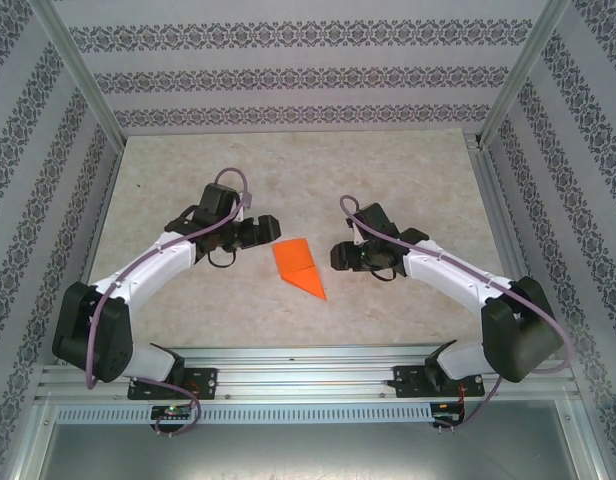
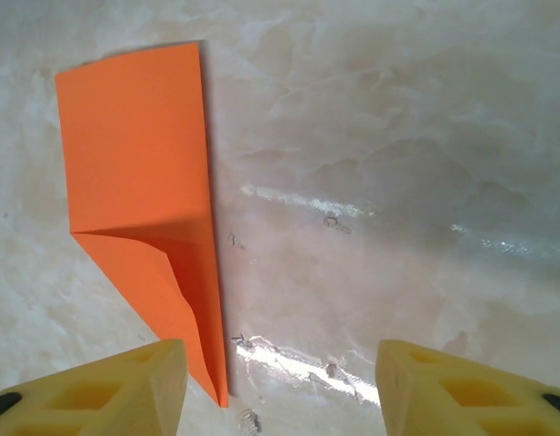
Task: Fold a paper plane with a square sheet of paper (fold left side to right side)
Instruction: Third fold the triangle at the center of the table, then fourth fold the wing at the center of the table.
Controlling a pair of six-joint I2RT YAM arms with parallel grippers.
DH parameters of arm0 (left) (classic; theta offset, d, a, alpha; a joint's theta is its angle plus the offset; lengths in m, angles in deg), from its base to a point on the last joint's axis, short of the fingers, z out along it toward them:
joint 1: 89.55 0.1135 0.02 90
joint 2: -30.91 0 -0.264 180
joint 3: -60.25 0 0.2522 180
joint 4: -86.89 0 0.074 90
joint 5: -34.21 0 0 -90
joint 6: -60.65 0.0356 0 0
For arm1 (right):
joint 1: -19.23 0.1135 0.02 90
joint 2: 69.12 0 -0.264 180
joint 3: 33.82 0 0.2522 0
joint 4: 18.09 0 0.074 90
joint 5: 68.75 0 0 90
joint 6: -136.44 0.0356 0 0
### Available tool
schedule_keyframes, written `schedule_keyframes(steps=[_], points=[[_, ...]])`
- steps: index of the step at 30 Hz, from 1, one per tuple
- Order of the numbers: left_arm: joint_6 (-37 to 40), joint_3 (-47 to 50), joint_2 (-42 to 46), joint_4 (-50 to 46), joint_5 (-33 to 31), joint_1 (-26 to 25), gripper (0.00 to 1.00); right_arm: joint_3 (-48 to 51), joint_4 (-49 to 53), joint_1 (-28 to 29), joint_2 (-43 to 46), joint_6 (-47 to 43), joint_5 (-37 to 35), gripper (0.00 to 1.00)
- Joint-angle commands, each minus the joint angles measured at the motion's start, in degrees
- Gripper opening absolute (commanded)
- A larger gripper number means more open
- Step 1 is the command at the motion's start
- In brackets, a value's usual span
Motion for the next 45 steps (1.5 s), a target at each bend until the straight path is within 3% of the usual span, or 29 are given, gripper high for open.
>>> schedule_keyframes(steps=[1, 11, 20, 30, 45], points=[[-1.25, 3.56, 3.42, -0.11, -2.07, 1.64, 1.0, -2.35, -1.09, 0.97, -1.29, -1.83, 0.97, 0.6], [-2.49, 11.72, 5.82, 3.82, 1.61, 3.27, 1.0, -6.33, -0.08, 3.69, -7.24, -4.94, 1.88, 0.71], [-5.92, 11.81, -1.2, 12.04, 10.24, 3.02, 0.99, -6.07, -1.89, 4.31, -11.94, -6.03, 5.98, 0.72], [-8.85, 9.25, -10.25, 18.07, 12.51, 0.21, 0.89, -8.57, -3.54, 4.46, -17.52, -5.62, 5.31, 0.68], [-8.49, 3.13, -17.48, 16.57, 12.03, -3.15, 0.74, -9.18, -1.88, 3.77, -19.97, -6.0, 4.16, 0.54]])
